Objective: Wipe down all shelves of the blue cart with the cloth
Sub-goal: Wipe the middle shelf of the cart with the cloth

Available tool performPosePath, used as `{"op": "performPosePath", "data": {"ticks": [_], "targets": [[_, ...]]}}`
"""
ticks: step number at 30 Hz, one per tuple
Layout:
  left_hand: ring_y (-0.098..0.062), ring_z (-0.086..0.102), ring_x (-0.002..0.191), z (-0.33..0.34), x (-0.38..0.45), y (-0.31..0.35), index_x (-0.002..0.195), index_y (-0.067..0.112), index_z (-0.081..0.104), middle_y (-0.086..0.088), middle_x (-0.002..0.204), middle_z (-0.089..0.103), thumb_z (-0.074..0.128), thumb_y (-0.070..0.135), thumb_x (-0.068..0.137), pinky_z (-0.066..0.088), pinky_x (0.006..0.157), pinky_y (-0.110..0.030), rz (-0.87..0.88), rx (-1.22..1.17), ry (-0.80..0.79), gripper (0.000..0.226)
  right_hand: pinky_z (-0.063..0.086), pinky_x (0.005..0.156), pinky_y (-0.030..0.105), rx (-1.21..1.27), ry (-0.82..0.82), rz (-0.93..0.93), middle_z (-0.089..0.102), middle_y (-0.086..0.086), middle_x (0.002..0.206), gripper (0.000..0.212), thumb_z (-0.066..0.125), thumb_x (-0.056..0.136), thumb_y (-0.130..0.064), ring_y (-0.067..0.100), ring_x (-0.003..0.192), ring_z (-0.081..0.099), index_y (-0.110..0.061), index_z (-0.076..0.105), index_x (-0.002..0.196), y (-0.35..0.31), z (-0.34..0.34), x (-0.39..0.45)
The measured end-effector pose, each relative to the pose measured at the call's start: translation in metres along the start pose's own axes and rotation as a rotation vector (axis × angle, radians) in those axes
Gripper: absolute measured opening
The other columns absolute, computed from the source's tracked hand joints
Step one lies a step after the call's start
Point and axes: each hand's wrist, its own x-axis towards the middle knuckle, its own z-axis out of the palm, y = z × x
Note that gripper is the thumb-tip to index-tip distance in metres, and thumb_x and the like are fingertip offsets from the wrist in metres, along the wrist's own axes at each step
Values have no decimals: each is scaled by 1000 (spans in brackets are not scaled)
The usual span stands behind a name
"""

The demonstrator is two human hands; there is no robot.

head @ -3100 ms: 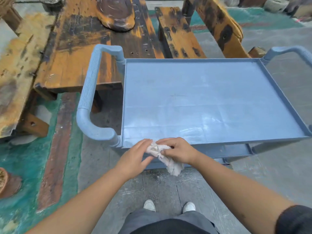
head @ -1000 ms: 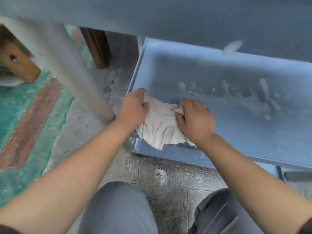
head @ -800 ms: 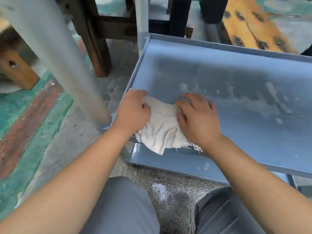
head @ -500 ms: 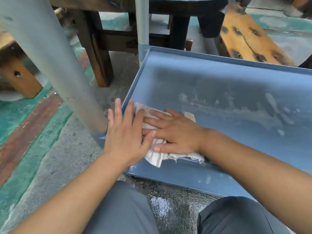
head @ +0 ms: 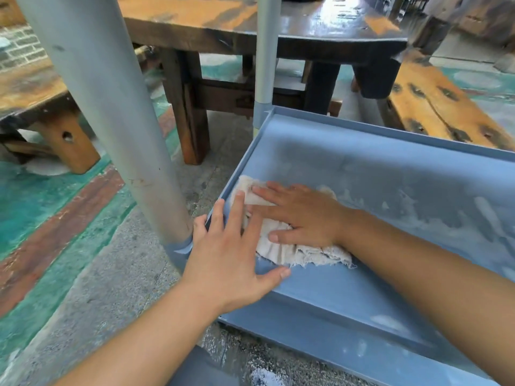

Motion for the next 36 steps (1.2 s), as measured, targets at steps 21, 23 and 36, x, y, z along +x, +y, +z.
{"op": "performPosePath", "data": {"ticks": [21,23,36], "targets": [[-36,6,146,-2,72,12,142,43,30,0,155,29,20,84,73,-10,105,-69,42,-37,-27,81,24,115,49,9,119,260,11,-13,164,78,28,85,-74,15,150,13,-40,14,154,123,-20,92],[-37,-8,146,7,83,13,148,44,13,0,162,10,14,84,73,-21,102,-67,54,-15,-79,85,22,115,50,29,126,309,10,-15,164,83,22,79,-79,15,150,12,-42,12,153,126,-19,93],[-27,-23,145,26,96,9,146,53,-6,13,161,-15,22,87,62,-22,108,-52,57,-196,-119,95,14,114,58,366,225,953,12,-8,164,83,26,79,-77,27,150,7,-41,18,153,164,-32,128]]}}
